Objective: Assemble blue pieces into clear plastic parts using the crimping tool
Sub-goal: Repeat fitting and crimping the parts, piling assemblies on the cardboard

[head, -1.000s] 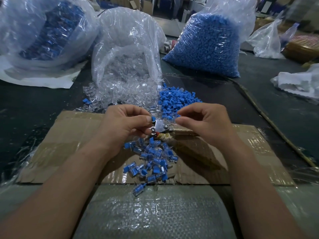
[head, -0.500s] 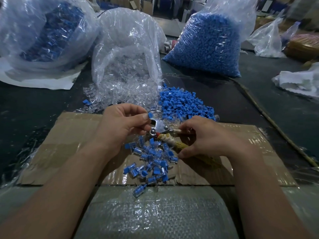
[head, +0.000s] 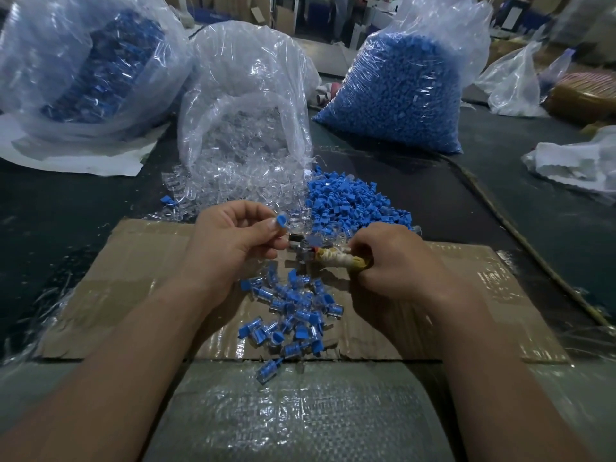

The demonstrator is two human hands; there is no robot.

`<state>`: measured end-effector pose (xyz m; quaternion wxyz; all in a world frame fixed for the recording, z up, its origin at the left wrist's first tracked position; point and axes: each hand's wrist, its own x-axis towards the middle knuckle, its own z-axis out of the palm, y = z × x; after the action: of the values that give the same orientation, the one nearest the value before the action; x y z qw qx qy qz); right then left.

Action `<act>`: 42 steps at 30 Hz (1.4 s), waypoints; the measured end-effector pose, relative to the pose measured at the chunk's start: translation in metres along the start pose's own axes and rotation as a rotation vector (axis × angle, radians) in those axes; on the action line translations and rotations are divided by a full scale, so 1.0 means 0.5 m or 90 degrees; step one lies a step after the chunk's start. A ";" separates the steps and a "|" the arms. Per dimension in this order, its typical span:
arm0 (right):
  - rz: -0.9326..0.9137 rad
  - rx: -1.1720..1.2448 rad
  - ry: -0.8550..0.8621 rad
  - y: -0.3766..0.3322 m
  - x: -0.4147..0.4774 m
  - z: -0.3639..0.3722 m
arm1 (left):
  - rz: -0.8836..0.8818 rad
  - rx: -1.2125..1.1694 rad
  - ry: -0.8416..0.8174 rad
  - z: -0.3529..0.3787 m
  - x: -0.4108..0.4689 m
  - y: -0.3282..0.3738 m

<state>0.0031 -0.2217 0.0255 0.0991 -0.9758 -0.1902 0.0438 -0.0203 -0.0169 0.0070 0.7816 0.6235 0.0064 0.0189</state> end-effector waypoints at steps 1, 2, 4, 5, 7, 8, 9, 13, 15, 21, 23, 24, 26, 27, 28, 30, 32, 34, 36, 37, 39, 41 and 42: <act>-0.003 0.010 0.017 0.005 0.000 -0.001 | 0.005 -0.006 0.005 0.000 0.000 0.000; -0.006 0.025 0.042 0.009 -0.001 -0.003 | 0.010 -0.009 0.012 -0.001 0.001 -0.001; -0.010 0.063 0.104 0.012 -0.003 -0.007 | 0.019 -0.008 0.023 -0.002 0.003 -0.004; -0.011 0.082 0.127 0.011 -0.004 -0.008 | 0.024 -0.005 0.025 -0.002 0.004 -0.005; -0.011 0.115 0.145 0.007 -0.006 -0.006 | 0.038 0.002 0.025 -0.001 0.005 -0.008; -0.012 0.130 0.141 0.005 -0.005 -0.003 | 0.046 0.006 0.025 -0.001 0.006 -0.009; -0.015 0.140 0.134 0.003 -0.004 0.000 | 0.054 0.011 0.025 -0.001 0.006 -0.010; -0.032 0.145 0.115 -0.002 -0.001 0.008 | 0.074 0.025 0.028 -0.002 0.003 -0.011; -0.037 0.146 0.106 -0.003 0.000 0.010 | 0.085 0.039 0.031 0.000 0.002 -0.009; -0.046 0.148 0.085 -0.007 0.000 0.012 | 0.112 0.078 0.033 0.007 -0.002 -0.004; -0.048 0.143 0.080 -0.008 -0.002 0.011 | 0.114 0.089 0.036 0.008 -0.002 -0.005; -0.049 0.138 0.076 -0.010 -0.002 0.010 | 0.115 0.095 0.038 0.008 -0.002 -0.005; -0.054 0.127 0.065 -0.014 -0.003 0.007 | 0.126 0.114 0.044 0.009 -0.003 -0.005; -0.055 0.124 0.058 -0.017 -0.003 0.005 | 0.138 0.130 0.050 0.009 -0.004 -0.006; -0.054 0.126 0.053 -0.019 -0.004 0.004 | 0.155 0.151 0.057 0.011 -0.006 -0.006; -0.046 0.139 0.050 -0.023 -0.005 0.002 | 0.184 0.192 0.073 0.014 -0.011 -0.006; -0.043 0.143 0.058 -0.025 -0.006 0.002 | 0.198 0.210 0.081 0.017 -0.015 -0.006; -0.044 0.134 0.072 -0.028 -0.007 0.003 | 0.203 0.219 0.092 0.017 -0.016 -0.005; -0.048 0.131 0.088 -0.031 -0.007 0.004 | 0.208 0.230 0.100 0.015 -0.018 -0.003; -0.050 0.128 0.094 -0.033 -0.006 0.006 | 0.210 0.232 0.104 0.014 -0.019 -0.002; -0.056 0.118 0.105 -0.034 -0.006 0.009 | 0.210 0.229 0.110 0.013 -0.021 -0.001; -0.060 0.112 0.107 -0.034 -0.005 0.011 | 0.203 0.225 0.120 0.013 -0.020 -0.002; -0.060 0.118 0.109 -0.033 -0.004 0.012 | 0.199 0.224 0.124 0.014 -0.019 -0.002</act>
<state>-0.0056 -0.2063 0.0234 0.2069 -0.9526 -0.2215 -0.0268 -0.0297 -0.0243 0.0073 0.6442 0.7387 -0.0114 0.1982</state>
